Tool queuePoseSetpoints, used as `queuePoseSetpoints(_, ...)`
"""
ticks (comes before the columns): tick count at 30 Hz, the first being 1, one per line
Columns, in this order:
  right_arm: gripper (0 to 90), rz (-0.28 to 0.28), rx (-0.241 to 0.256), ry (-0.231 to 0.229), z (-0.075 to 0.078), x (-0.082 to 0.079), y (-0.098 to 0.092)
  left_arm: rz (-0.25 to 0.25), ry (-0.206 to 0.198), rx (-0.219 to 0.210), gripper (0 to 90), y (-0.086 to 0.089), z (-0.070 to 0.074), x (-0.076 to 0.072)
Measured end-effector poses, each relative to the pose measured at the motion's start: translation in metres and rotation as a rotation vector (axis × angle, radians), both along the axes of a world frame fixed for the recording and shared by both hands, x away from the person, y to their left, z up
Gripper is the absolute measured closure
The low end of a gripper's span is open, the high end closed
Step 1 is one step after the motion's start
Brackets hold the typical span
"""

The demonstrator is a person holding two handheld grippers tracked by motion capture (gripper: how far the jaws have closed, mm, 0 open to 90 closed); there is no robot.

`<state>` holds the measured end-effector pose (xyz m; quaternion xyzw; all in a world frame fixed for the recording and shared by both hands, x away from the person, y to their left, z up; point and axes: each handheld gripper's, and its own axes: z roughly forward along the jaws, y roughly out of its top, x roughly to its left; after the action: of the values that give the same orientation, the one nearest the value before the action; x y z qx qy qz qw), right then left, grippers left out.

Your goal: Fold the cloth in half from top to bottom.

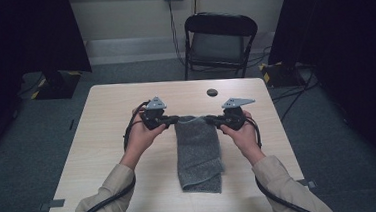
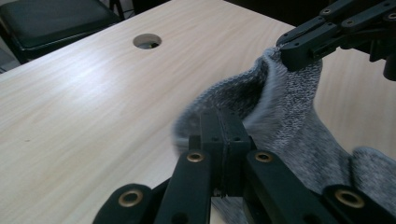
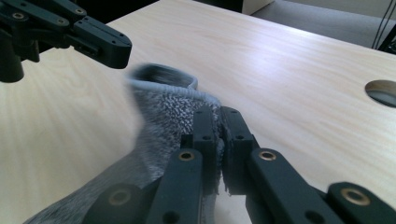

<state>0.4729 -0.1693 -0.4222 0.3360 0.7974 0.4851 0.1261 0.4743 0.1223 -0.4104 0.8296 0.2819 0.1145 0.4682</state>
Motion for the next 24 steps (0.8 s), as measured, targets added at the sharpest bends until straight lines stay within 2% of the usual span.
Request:
queuePoseSetpoints(4,85.9,0.022,-0.008,-0.001,-0.005,-0.018,-0.004,-0.024,-0.001,0.009,90.0,0.002,-0.004,-0.019)
queuePoseSetpoints(7,85.9,0.038,-0.032,-0.01,-0.008,-0.031,-0.008,-0.044,0.0,0.017,90.0,0.003,-0.005,-0.031)
queuePoseSetpoints(15,85.6,0.071,-0.058,-0.019,-0.018,-0.064,-0.019,-0.089,0.02,0.022,90.0,0.006,-0.017,-0.057)
queuePoseSetpoints(18,85.6,0.068,-0.055,-0.006,-0.024,-0.068,-0.021,-0.092,0.033,0.019,90.0,0.004,-0.022,-0.06)
queuePoseSetpoints(19,85.6,0.064,-0.056,-0.005,-0.026,-0.067,-0.022,-0.095,0.035,0.007,87.9,0.002,-0.024,-0.061)
queuePoseSetpoints(22,85.6,0.041,-0.046,0.002,-0.027,-0.064,-0.025,-0.142,0.051,0.021,79.7,-0.008,-0.033,-0.067)
queuePoseSetpoints(24,85.5,0.022,-0.036,0.008,-0.028,-0.061,-0.027,-0.179,0.078,-0.009,73.0,-0.017,-0.041,-0.072)
